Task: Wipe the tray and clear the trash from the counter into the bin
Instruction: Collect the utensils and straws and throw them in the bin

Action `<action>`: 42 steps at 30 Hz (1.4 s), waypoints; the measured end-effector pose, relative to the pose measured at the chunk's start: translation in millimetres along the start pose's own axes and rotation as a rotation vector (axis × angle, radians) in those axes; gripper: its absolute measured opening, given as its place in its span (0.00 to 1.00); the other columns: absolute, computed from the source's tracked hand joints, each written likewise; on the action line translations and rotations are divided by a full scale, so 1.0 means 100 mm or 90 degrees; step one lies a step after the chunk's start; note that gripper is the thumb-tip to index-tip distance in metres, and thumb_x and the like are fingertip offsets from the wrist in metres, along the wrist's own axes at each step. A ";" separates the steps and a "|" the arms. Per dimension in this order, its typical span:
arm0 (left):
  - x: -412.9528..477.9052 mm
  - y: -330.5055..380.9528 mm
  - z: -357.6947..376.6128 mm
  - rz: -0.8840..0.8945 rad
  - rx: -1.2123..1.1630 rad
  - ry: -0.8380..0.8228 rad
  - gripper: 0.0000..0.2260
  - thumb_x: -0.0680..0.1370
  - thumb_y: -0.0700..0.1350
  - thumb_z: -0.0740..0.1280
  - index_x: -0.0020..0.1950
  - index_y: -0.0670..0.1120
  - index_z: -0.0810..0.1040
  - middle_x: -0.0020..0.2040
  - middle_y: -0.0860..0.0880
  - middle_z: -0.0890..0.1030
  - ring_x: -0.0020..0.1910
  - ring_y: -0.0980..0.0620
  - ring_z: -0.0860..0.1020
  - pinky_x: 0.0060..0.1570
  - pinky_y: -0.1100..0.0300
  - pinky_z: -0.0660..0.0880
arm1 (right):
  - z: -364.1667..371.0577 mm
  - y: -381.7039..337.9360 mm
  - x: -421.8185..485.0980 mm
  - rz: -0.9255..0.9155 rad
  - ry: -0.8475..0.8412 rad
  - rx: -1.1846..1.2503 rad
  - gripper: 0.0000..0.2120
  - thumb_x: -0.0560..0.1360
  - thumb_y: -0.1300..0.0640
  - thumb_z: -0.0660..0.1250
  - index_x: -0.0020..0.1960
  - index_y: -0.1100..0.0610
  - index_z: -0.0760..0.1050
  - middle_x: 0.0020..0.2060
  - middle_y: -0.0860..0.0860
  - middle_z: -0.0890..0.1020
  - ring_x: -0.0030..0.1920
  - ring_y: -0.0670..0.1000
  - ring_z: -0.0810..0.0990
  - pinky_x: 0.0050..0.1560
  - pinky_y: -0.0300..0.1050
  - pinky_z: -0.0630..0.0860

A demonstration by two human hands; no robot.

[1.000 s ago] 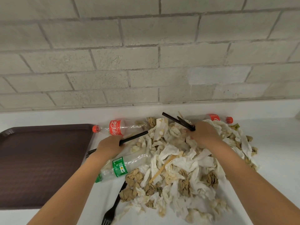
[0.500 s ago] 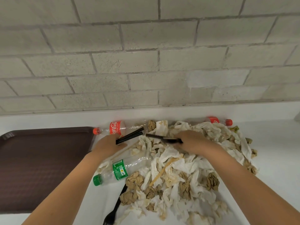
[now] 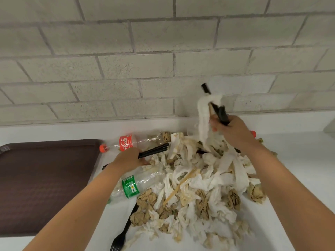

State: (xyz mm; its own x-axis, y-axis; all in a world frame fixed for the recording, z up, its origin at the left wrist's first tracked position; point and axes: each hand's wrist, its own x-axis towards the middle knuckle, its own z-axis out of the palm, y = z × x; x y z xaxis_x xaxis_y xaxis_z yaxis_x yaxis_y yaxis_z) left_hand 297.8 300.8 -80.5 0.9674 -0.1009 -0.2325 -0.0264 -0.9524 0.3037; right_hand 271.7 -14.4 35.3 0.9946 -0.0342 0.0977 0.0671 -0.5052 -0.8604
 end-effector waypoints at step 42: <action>-0.48 0.29 -0.40 0.005 -0.174 0.229 0.06 0.79 0.47 0.62 0.43 0.54 0.73 0.33 0.55 0.75 0.35 0.51 0.76 0.33 0.66 0.67 | 0.41 0.79 0.19 0.055 -0.196 -0.564 0.12 0.72 0.48 0.65 0.52 0.53 0.75 0.40 0.47 0.78 0.41 0.49 0.78 0.43 0.43 0.77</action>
State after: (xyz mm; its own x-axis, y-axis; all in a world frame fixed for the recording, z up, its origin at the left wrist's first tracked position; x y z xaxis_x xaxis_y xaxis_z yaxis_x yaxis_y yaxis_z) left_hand 260.9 289.5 -23.5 0.9947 0.0452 0.0925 -0.0130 -0.8361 0.5484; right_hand 299.0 -19.6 -51.3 0.9789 0.0635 -0.1941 0.0338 -0.9877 -0.1525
